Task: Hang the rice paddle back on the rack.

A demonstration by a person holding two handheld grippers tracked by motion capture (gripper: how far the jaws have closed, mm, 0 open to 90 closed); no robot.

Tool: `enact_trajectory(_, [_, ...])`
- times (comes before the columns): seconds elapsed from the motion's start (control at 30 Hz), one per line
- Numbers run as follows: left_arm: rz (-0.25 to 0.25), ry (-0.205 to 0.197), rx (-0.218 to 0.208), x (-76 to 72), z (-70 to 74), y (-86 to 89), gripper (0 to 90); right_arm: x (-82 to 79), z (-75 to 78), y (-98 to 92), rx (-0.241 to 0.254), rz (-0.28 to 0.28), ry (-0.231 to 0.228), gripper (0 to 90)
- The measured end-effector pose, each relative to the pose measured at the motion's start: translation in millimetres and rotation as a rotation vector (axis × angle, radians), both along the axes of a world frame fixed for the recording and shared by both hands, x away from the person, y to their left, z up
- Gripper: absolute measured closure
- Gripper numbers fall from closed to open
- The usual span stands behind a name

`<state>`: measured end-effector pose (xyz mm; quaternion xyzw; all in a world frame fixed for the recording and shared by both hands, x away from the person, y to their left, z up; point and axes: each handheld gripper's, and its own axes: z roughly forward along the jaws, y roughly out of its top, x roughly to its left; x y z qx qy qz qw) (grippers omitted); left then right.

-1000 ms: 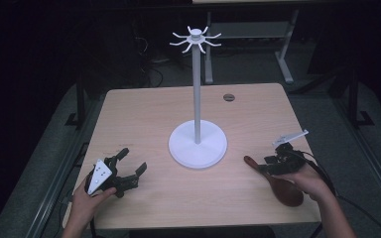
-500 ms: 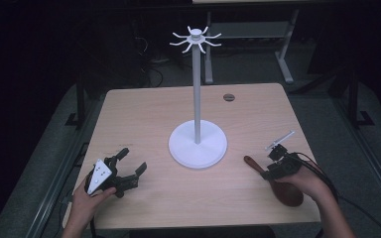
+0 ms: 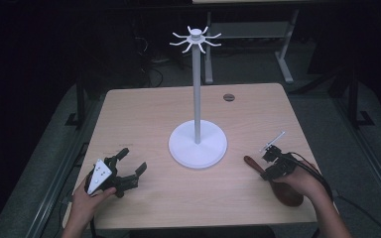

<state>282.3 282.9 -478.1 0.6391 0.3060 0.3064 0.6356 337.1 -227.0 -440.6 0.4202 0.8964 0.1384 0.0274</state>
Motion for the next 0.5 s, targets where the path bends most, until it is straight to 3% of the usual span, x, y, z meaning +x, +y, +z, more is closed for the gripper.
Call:
enact_trajectory(0.2, [0.000,0.000,0.000,0.0,0.0,0.0,12.9,-1.1,-0.1,2.4,-0.021,0.001,-0.009,75.1])
enact_trajectory(0.5, [0.000,-0.002,0.001,-0.2,-0.1,-0.2,12.9,-3.3,0.3,6.1,-0.046,-0.005,-0.022,77.5])
